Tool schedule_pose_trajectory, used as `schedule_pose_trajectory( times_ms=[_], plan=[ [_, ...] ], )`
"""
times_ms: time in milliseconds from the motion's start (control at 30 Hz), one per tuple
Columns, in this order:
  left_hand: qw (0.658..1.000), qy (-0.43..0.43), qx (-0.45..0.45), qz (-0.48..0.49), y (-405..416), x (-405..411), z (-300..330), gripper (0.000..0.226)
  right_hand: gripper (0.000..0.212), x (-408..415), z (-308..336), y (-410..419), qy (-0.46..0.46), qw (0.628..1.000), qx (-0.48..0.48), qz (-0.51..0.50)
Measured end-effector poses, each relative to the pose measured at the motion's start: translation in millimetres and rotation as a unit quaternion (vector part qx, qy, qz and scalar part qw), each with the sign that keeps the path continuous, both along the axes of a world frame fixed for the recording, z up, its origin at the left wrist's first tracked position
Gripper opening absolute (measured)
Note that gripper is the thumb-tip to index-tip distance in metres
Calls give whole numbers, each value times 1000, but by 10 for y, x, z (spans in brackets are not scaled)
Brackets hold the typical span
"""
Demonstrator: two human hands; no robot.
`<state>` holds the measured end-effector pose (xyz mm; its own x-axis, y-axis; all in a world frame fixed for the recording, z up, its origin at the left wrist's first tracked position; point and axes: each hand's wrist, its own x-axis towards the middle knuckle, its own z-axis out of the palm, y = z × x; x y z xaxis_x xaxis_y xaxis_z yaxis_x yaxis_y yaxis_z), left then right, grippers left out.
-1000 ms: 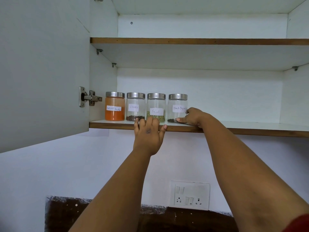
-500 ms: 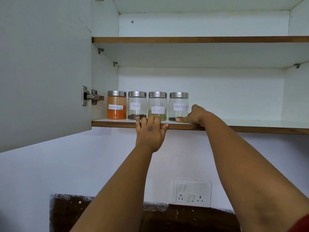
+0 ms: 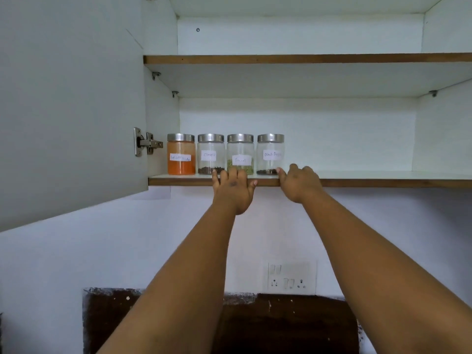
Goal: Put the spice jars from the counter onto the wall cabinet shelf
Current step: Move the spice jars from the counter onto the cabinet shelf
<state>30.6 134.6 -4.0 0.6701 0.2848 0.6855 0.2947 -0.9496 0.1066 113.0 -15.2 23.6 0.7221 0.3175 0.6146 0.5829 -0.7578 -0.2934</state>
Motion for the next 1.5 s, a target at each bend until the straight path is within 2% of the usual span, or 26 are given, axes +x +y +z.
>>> schedule_pose_trajectory(
  times_ms=[100,133,200,267,333,433,533,600,700,833,933,1067,1167,1233,1300,1333,1400,1467,1500],
  plan=[
    [998,54,-6,-16,-2,-152,59,49,58,-128,-268,-135,-81,995,-55,-12],
    [998,58,-15,-29,-11,-254,52,48,61,-194,-331,-186,-61,997,-47,6],
    [996,49,-30,-63,-73,-411,24,50,65,-283,-381,-267,-9,998,31,60],
    [986,69,-110,-106,-227,-606,-196,59,65,-447,-571,-291,63,987,113,93],
    [970,94,-189,-119,-369,-758,-660,67,67,-661,-983,-257,155,974,131,102],
    [956,89,-266,-87,-429,-982,-1552,72,63,-983,-1856,-228,203,969,108,89],
    [913,118,-386,-63,-431,-1304,-2496,70,52,-1317,-2753,-296,261,961,72,58],
    [883,161,-437,-55,-441,-1586,-3082,64,45,-1508,-3325,-354,347,935,64,46],
    [866,216,-451,-28,-383,-2009,-3793,65,35,-1810,-3998,-439,443,889,117,12],
    [861,330,-385,30,-269,-2392,-4307,105,25,-2151,-4533,-484,483,860,160,-40],
    [841,419,-342,-2,-205,-2500,-4479,124,19,-2348,-4739,-405,485,860,152,-50],
    [816,483,-311,-66,-175,-2451,-4558,116,20,-2553,-4846,-292,501,854,141,-30],
    [810,507,-282,-78,-216,-2421,-4586,104,15,-2599,-4838,-297,529,829,176,-38],
    [815,485,-304,-88,-208,-2383,-4592,88,17,-2576,-4791,-335,545,808,219,-38],
    [807,445,-372,-112,-190,-2304,-4516,70,21,-2553,-4687,-389,560,785,264,-11],
    [799,417,-415,-125,-194,-2257,-4447,62,27,-2539,-4623,-418,570,773,279,11],
    [791,368,-467,-143,-240,-2160,-4278,46,54,-2509,-4487,-472,595,755,271,50],
    [801,338,-474,-143,-307,-2081,-4130,46,78,-2483,-4397,-511,617,742,248,79],
    [804,329,-475,-142,-345,-2052,-4070,47,81,-2475,-4358,-526,628,734,242,92]
  ],
)
